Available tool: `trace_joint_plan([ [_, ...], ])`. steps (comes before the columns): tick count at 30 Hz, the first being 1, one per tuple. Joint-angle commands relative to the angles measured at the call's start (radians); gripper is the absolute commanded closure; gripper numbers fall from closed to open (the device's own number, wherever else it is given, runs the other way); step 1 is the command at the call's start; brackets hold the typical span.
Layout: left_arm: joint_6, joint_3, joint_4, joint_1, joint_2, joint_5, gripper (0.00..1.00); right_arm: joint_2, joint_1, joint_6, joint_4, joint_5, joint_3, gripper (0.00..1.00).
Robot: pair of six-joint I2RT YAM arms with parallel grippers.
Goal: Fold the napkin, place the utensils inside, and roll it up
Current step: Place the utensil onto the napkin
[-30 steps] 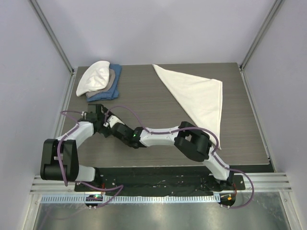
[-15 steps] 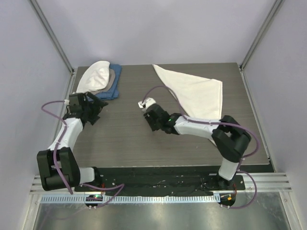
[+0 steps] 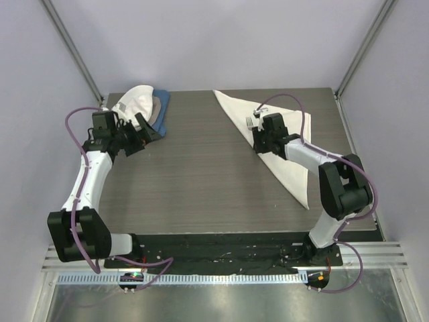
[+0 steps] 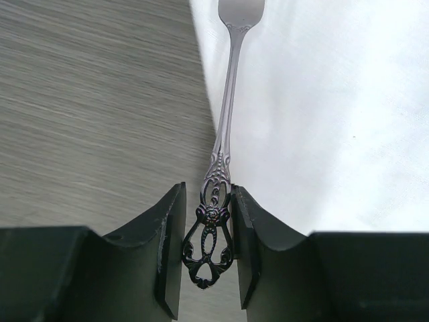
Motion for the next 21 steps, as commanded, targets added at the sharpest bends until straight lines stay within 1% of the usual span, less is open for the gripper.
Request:
trace_joint_plan([
  [1,0.043,0.004,-0.023,-0.002,-0.028,0.072,0.03,0.06,-0.058,-0.082,0.002,-0.105,0.049,0.99],
  [8,0.037,-0.011,-0.003,-0.002,-0.062,0.101,0.03,0.12,-0.117,-0.169,-0.014,-0.168,0.085,0.99],
  [12,0.025,-0.022,0.013,-0.002,-0.073,0.123,0.03,0.141,-0.161,-0.221,-0.04,-0.233,0.101,0.99],
  [16,0.019,-0.025,0.023,-0.002,-0.074,0.132,0.03,0.176,-0.201,-0.273,-0.087,-0.279,0.129,0.99],
  [21,0.014,-0.027,0.028,-0.002,-0.065,0.152,0.04,0.23,-0.212,-0.315,-0.158,-0.303,0.167,0.99],
])
